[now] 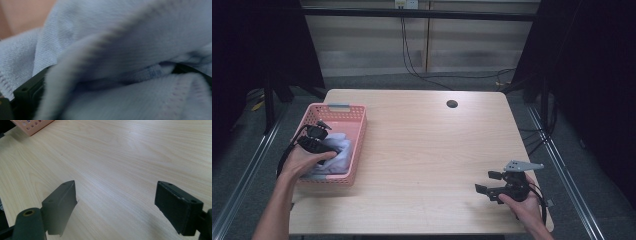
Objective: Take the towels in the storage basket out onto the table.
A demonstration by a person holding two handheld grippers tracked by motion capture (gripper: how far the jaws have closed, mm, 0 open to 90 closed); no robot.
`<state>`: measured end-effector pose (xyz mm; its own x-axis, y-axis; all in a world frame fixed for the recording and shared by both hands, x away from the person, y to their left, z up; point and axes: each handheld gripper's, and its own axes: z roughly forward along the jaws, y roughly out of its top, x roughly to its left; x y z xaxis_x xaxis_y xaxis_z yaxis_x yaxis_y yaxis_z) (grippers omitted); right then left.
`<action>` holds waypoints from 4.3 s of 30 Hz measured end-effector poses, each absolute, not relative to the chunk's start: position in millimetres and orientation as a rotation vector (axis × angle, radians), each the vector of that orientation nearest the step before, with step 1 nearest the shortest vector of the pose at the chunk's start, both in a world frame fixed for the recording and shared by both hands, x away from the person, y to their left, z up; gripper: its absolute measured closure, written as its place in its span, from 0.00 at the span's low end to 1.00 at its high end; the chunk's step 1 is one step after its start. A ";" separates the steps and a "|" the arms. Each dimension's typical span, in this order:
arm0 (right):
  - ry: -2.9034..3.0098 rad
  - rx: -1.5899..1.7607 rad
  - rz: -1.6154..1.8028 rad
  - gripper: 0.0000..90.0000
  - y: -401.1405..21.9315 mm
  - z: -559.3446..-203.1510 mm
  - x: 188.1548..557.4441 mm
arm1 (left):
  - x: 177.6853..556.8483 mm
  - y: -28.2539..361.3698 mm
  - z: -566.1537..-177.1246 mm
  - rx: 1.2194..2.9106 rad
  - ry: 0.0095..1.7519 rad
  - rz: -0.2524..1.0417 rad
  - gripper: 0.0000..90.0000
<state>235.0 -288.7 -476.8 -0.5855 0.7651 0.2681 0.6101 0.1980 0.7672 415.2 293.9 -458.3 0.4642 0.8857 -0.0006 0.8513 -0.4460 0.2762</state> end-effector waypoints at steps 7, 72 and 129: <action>2.289 1.338 1.328 0.19 -290.1 -477.1 235.4 | 417.1 301.6 -460.6 2.528 1.461 0.185 0.07; 2.274 1.307 1.340 0.19 -287.9 -473.0 231.3 | 380.2 356.1 -364.9 1.880 1.316 0.332 0.61; 2.300 1.304 1.363 0.20 -286.1 -473.8 231.4 | 361.4 302.7 -244.8 1.743 1.023 0.471 0.60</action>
<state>231.4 -286.1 -473.8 -0.6044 0.7495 0.2702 0.5968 0.2012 0.7768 361.4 302.7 -244.8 0.5633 0.8128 -0.1487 0.4153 -0.1230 0.9013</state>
